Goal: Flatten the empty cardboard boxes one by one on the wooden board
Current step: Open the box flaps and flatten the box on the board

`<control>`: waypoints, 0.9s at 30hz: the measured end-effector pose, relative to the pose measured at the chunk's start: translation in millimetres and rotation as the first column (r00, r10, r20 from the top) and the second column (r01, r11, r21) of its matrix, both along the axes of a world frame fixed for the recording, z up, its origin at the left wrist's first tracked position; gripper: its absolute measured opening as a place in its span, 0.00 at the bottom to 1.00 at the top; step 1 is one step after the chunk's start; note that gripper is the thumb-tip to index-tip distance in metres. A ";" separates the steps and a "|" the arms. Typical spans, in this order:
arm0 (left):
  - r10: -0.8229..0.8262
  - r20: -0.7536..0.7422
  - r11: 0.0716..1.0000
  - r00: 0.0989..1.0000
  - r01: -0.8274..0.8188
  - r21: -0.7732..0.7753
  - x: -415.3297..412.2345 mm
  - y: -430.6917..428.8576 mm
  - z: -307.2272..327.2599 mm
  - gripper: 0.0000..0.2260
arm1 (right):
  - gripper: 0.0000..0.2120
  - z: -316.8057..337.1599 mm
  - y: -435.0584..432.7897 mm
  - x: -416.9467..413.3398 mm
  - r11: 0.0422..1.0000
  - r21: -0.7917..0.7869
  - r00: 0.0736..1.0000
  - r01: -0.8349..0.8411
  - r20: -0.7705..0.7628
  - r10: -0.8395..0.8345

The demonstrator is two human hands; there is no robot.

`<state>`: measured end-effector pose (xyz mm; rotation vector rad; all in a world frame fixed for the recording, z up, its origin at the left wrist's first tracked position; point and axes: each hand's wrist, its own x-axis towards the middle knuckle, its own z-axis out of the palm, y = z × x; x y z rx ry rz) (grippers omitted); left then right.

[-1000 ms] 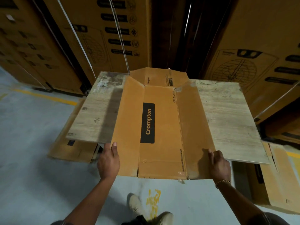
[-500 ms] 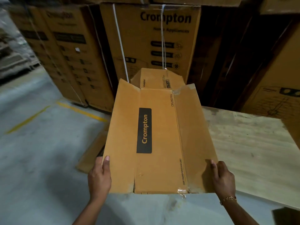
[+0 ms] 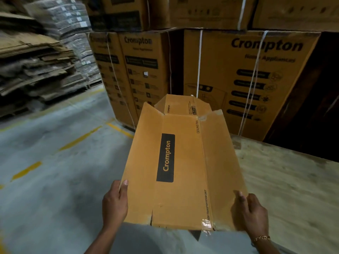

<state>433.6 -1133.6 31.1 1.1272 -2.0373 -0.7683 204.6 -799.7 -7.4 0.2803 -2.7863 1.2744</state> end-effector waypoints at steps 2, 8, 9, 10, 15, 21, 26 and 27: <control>0.018 0.002 1.000 1.000 -0.018 0.018 -3.5 -29.0 -5.3 0.12 | 0.30 -2.0 -32.8 -6.5 1.000 0.004 1.000 -0.012 0.000 0.012; 0.046 0.083 0.997 0.995 -0.051 0.055 -21.1 -120.6 -26.1 0.14 | 0.28 -27.6 -125.2 -32.1 0.999 -0.001 0.997 -0.047 0.054 0.047; 0.050 0.087 0.996 0.995 -0.055 0.063 -25.0 -134.8 -27.3 0.13 | 0.29 -32.4 -140.7 -37.0 0.999 -0.001 0.997 -0.050 0.062 0.050; 0.046 0.089 0.996 0.995 -0.052 0.066 -29.6 -148.4 -28.0 0.13 | 0.30 -37.9 -156.7 -42.5 0.998 -0.003 0.996 -0.061 0.064 0.061; 0.028 0.158 0.995 0.987 -0.042 0.086 -51.0 -220.8 -43.4 0.11 | 0.27 -61.6 -228.6 -58.0 0.996 0.049 0.992 -0.071 0.105 0.065; -0.078 0.222 0.991 0.972 0.051 0.123 -85.2 -321.4 -85.1 0.13 | 0.17 -91.6 -302.6 -62.7 0.994 0.113 0.968 0.009 0.249 -0.037; -0.225 0.267 0.966 0.937 0.178 0.190 -134.5 -415.6 -131.0 0.13 | 0.27 -135.0 -369.0 -54.9 0.980 0.133 0.930 0.146 0.318 -0.182; -0.259 0.275 0.958 0.926 0.209 0.196 -144.4 -433.0 -142.7 0.12 | 0.29 -146.3 -381.7 -54.0 0.977 0.142 0.924 0.160 0.327 -0.199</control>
